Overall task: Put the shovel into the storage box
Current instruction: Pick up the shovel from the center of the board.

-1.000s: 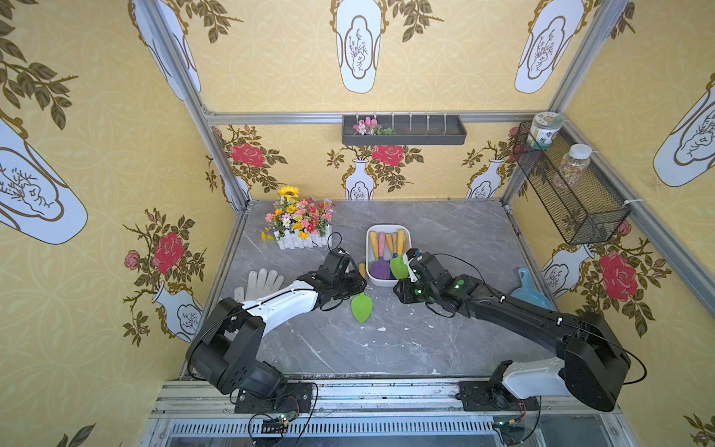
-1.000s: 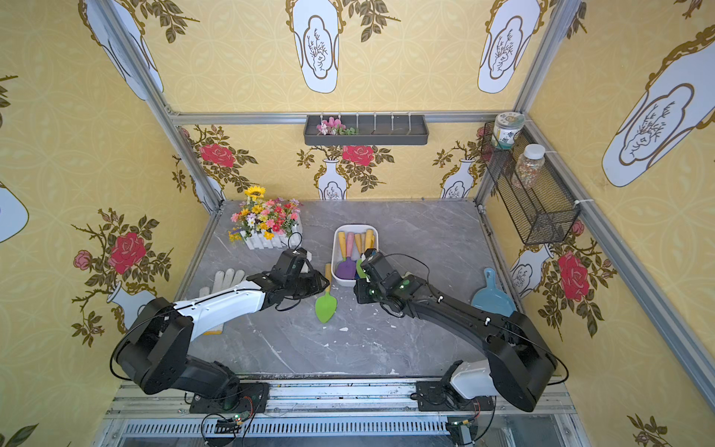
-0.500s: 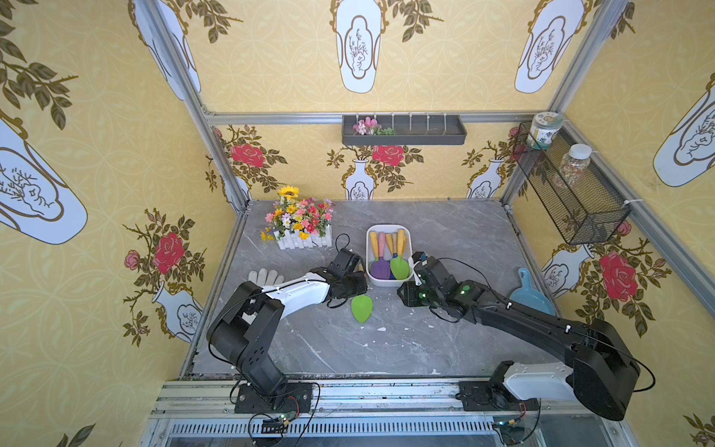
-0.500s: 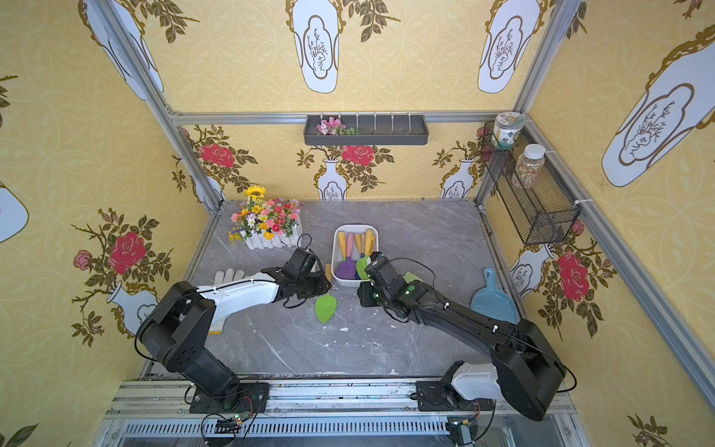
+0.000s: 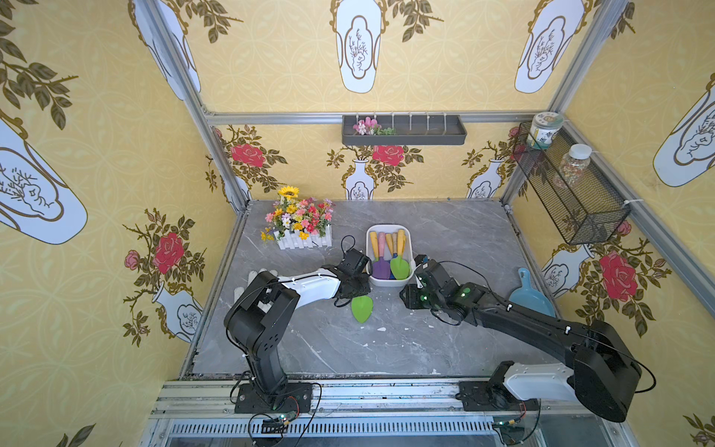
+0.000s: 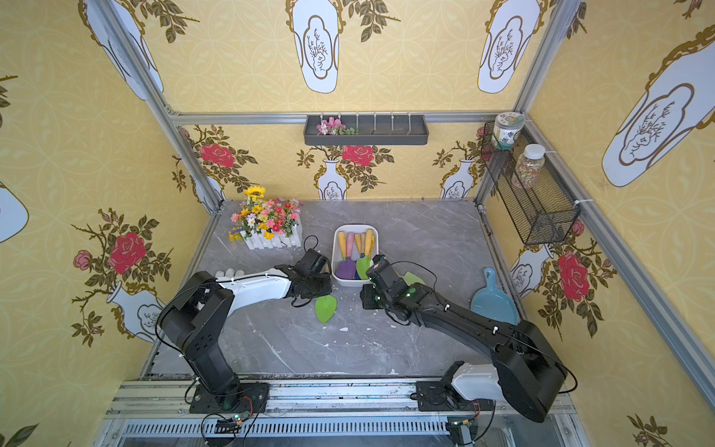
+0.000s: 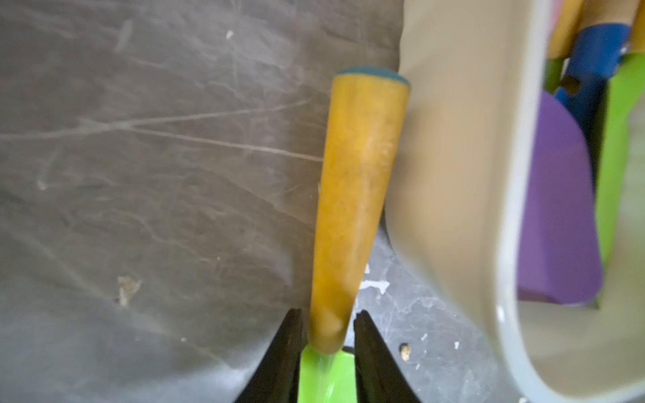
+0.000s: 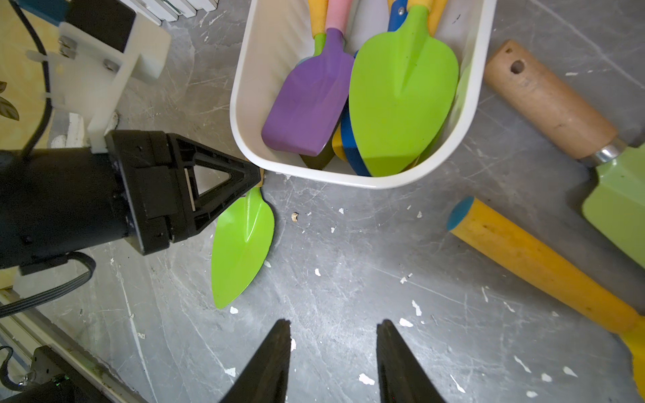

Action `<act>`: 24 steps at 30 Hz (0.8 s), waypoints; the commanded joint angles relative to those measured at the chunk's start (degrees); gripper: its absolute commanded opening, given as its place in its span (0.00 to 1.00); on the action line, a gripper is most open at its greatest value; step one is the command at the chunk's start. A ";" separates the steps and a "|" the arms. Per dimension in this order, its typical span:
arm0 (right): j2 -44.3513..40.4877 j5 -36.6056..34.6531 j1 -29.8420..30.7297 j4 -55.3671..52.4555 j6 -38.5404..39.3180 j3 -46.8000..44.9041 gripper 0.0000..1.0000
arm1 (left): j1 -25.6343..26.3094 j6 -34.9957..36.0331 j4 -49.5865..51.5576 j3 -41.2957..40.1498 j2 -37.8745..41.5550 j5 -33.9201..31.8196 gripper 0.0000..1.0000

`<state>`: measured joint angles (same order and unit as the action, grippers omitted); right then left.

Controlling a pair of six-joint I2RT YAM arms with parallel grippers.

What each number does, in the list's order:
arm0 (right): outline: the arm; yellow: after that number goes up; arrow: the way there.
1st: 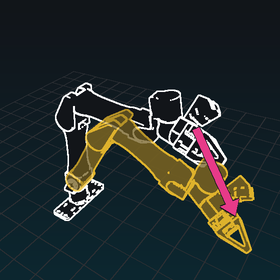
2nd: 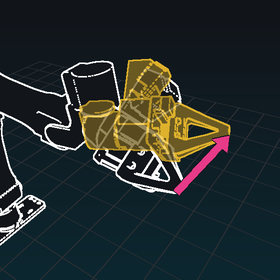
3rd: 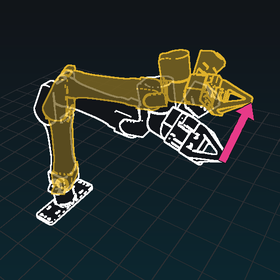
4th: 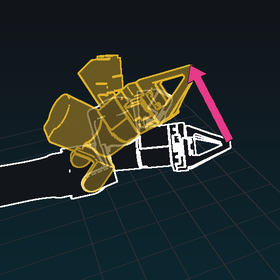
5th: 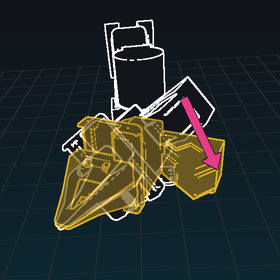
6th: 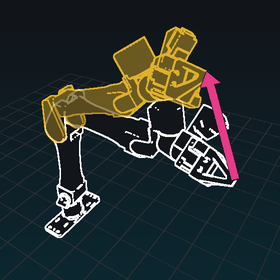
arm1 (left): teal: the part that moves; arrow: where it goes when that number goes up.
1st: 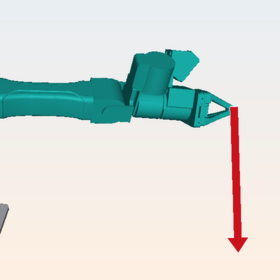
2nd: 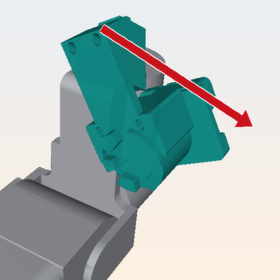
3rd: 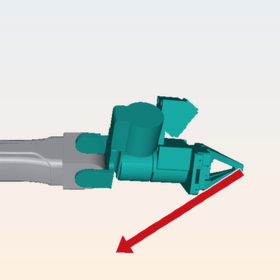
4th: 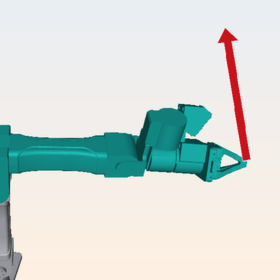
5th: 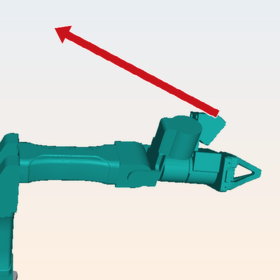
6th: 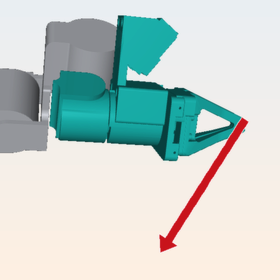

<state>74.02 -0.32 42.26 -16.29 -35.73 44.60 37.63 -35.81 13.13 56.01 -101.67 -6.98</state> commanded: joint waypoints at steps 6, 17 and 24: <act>0.11 -0.82 0.02 2.43 -0.70 -0.43 0.45 | 0.47 0.83 0.84 -0.50 -1.76 -3.10 0.27; 1.01 -0.73 0.01 3.24 -1.11 -0.60 0.45 | 0.74 1.38 1.45 -0.39 -3.18 -4.71 0.29; 1.30 -0.54 0.01 3.57 -1.35 -0.74 0.45 | 0.91 1.54 2.17 -0.12 -3.80 -6.17 0.30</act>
<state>75.22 -0.34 42.26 -14.59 -37.08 43.97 38.50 -34.52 9.23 56.36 -104.25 -12.29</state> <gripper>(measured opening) 0.447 0.299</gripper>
